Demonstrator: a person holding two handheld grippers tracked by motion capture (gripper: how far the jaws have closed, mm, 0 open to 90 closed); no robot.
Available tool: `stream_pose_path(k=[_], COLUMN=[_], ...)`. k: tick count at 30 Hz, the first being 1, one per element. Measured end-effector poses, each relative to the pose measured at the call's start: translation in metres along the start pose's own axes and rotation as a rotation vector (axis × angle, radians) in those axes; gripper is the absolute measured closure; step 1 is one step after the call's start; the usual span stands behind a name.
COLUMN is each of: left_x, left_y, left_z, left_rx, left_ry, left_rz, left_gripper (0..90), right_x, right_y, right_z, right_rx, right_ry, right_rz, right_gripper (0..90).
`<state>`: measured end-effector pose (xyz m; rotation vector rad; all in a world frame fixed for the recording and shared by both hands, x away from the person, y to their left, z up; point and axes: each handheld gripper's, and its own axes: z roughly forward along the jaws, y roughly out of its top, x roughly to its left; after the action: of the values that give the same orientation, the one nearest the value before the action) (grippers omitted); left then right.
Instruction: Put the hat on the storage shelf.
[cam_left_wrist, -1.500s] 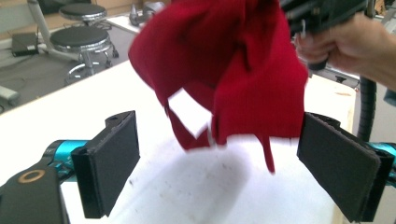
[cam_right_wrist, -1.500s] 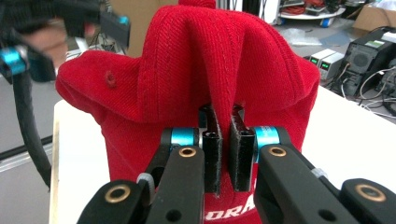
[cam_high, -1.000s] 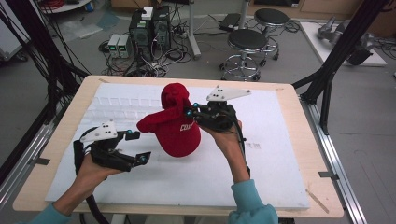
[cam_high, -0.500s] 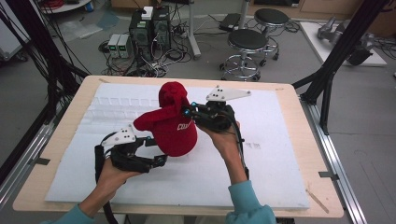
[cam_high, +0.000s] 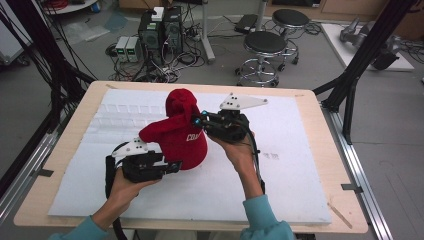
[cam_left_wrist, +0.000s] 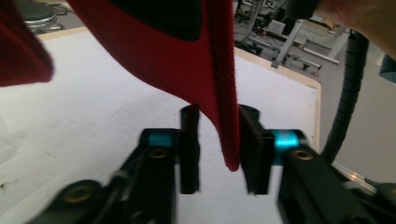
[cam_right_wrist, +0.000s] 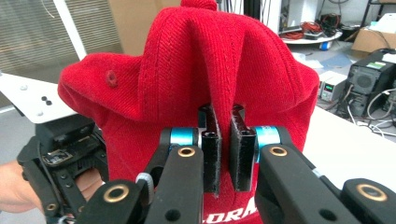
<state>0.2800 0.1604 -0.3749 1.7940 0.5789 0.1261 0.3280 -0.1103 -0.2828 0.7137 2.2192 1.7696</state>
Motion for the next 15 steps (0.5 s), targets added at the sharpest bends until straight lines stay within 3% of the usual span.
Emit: stream_pose_path(k=[4,15], left_x=[-0.0005,0.0035], left_y=[-0.0001,0.0000], left_z=[-0.0009,-0.0053], left_rx=[-0.006,-0.001], left_ry=[-0.011,0.007], left_rz=[0.011,-0.032], left_gripper=[80.5,84.9], right_x=[0.0008,0.0024], right_y=[-0.0012,-0.0018], right_z=[0.0016,0.0010], right_rx=[-0.004,-0.016], right_ry=[0.006,0.034], right_rz=[-0.001,-0.029], right_gripper=[85.1,80.0])
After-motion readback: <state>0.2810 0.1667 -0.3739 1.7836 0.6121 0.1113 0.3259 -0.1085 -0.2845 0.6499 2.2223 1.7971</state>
